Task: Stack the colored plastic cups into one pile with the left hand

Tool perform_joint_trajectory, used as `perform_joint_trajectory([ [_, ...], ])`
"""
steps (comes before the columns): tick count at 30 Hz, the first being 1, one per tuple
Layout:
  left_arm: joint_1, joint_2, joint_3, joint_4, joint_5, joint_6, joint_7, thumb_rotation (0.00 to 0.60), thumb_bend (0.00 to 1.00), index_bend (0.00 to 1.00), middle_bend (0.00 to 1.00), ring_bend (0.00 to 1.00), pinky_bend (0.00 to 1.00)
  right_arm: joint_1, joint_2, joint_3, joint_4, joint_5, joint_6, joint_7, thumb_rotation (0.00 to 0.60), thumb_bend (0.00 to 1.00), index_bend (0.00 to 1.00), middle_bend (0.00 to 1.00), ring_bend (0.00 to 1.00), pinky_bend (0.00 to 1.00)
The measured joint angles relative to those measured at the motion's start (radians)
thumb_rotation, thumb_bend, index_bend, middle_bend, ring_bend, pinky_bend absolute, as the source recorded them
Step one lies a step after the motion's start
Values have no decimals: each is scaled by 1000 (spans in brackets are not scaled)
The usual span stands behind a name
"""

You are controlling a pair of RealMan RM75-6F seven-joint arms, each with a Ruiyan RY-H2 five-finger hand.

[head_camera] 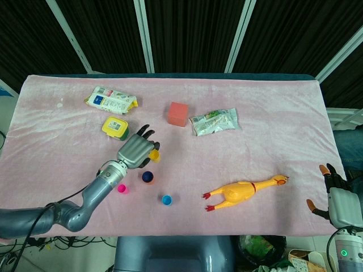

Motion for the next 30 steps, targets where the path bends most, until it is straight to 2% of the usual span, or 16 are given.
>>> perform_joint_trajectory([
  [4, 45, 78, 39, -83, 53, 17, -31, 600, 403, 442, 513, 110, 0, 0, -1, 0, -1, -1, 3, -4, 600, 187, 0, 18, 112, 165],
  [10, 66, 108, 70, -123, 96, -1, -57, 600, 403, 440, 511, 110, 0, -1, -2, 0, 1, -2, 6, -6, 600, 188, 0, 18, 112, 165],
  [24, 51, 10, 73, -26, 111, -63, -56, 600, 380, 421, 501, 110, 0, -2, -1, 1, 5, -4, 7, 0, 600, 187, 0, 18, 112, 165],
  [27, 50, -4, 73, -9, 105, -67, -49, 600, 322, 367, 474, 102, 0, -2, 0, 1, 5, -4, 7, 2, 600, 188, 0, 19, 112, 165],
  [29, 49, -7, 73, -3, 101, -70, -43, 600, 254, 281, 408, 77, 0, -1, 0, 1, 5, -4, 6, 2, 600, 188, 0, 18, 112, 165],
  [30, 49, -8, 74, -2, 99, -72, -40, 600, 207, 216, 344, 49, 0, -1, 0, 1, 5, -4, 5, 2, 600, 188, 0, 18, 112, 165],
])
